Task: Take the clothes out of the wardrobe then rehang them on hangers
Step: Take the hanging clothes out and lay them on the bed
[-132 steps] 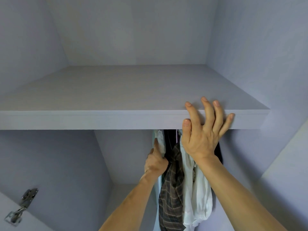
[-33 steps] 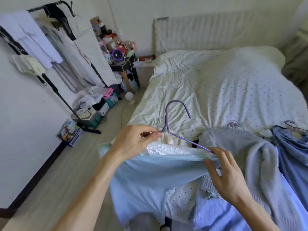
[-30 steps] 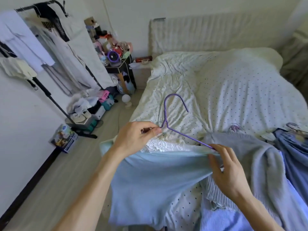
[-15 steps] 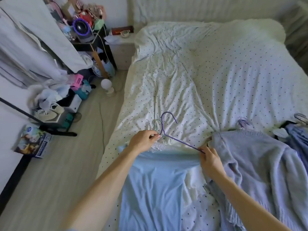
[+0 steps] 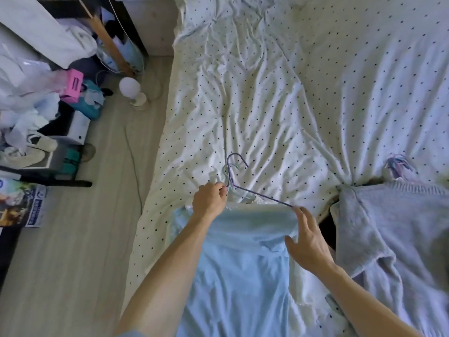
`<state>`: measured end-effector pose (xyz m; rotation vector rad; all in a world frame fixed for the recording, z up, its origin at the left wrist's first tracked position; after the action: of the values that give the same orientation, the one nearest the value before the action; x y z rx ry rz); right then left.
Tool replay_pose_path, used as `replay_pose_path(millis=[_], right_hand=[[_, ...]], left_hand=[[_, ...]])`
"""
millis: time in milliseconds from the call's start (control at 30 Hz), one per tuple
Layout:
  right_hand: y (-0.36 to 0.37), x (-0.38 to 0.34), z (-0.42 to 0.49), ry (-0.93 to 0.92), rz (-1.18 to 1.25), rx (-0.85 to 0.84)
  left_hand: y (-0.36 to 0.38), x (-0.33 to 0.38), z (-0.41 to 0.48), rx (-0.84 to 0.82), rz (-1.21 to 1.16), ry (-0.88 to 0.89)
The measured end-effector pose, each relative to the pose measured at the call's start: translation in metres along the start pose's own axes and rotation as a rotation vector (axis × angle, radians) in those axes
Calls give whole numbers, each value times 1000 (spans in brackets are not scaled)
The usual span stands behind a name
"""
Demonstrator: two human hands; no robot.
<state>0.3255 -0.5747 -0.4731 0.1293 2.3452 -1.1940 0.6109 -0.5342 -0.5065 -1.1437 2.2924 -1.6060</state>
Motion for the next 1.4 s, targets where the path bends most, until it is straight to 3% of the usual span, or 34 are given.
replay_pose_path(millis=[167,300,433,600,700,833,900,1033,1167,1400], right_hand=[[57,28,3,-39,-244,-329],[94,47,-16,53,-267,-561],[99,51,-31,55,-309,-612],[64,42,-45,57,-306,-574],[29,43,-64,73,-246,-473],[-32,52,-112,40,-142,-243],[-67,62,-146,-6,-92,-95],[-142,96,-238,-108,-31,247],[-208,156,-337,-106,-74,592],[-290,303,-539,257,-4,915]], left_hand=[[69,-9,3,-143,203,-22],[118,-21,-43,-204,279,17],[126,-26,-49,-274,358,8],[85,-10,-53,-319,450,55],[61,5,-82,-352,451,21],[45,45,-139,-631,357,41],[38,80,-169,-681,368,121],[22,174,-225,-508,322,273],[3,293,-279,-286,443,583],[21,521,-415,-126,518,1043]])
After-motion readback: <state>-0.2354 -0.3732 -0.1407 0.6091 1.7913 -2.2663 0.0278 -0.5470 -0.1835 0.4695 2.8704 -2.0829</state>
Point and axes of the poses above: each hand's wrist, its own z-axis towards the middle knuckle, its own y-axis out of the palm, x = y × z, the point moved 3 cm from there along z, towards the middle knuckle, and after that the axes turned 4 degrees about z, right-handed, at the moved point
